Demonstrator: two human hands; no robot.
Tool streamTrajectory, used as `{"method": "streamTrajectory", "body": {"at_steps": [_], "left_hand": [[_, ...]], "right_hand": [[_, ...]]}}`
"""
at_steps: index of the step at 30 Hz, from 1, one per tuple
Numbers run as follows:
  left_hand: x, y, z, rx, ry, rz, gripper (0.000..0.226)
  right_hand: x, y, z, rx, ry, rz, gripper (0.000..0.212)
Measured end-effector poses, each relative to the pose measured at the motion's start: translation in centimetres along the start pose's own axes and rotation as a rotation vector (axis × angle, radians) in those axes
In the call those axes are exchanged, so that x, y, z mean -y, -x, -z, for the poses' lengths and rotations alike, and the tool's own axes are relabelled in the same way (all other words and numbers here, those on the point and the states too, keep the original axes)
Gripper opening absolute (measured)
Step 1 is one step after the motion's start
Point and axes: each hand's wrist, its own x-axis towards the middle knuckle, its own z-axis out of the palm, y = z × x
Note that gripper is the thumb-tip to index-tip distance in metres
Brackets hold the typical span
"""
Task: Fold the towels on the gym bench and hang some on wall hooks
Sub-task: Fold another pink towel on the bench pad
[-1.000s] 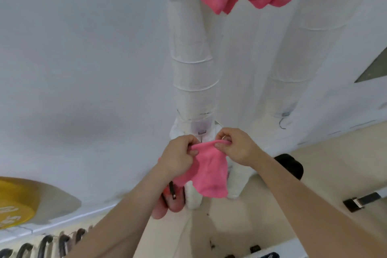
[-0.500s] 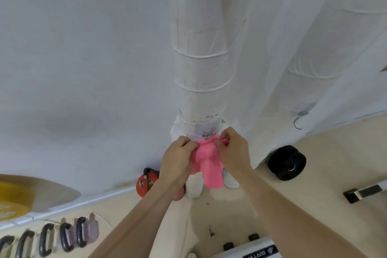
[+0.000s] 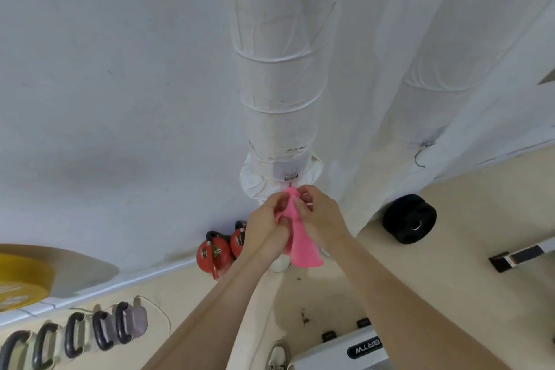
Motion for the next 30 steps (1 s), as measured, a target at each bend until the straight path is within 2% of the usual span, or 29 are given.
{"method": "streamTrajectory", "body": {"at_steps": [4,9,12,15,19,24,30], "left_hand": [[0.1,0.2,0.7,0.026,-0.081,0.011,0.042],[-0.8,2.8,1.4,-0.059,-0.113,-0.038,0.033],[-1.2,5.3,1.3,0.014,-0.236,-0.118,0.03],[-2.0,8.5,0.8,0.09,-0.322,-0.191,0.023],[-2.6,13.9,-1.0,0.101,-0.497,-0.303,0.021],[-0.5,20.4,-4.6,0.268,-0.584,-0.406,0.024],[1.4,27.7,-9.8,0.511,-0.618,-0.31,0.031]], "right_hand": [[0.7,1.1,1.1,0.132,0.072,0.014,0.028],[0.0,3.6,3.6,0.106,0.123,0.006,0.025],[-1.1,5.9,4.7,0.101,0.155,0.029,0.015],[-2.1,9.2,5.4,0.157,0.164,0.044,0.021],[-4.1,14.4,6.7,0.175,0.239,0.041,0.021],[-8.4,22.4,8.4,0.237,0.24,-0.068,0.024],[-17.0,33.8,9.2,0.194,0.212,-0.314,0.024]]}}
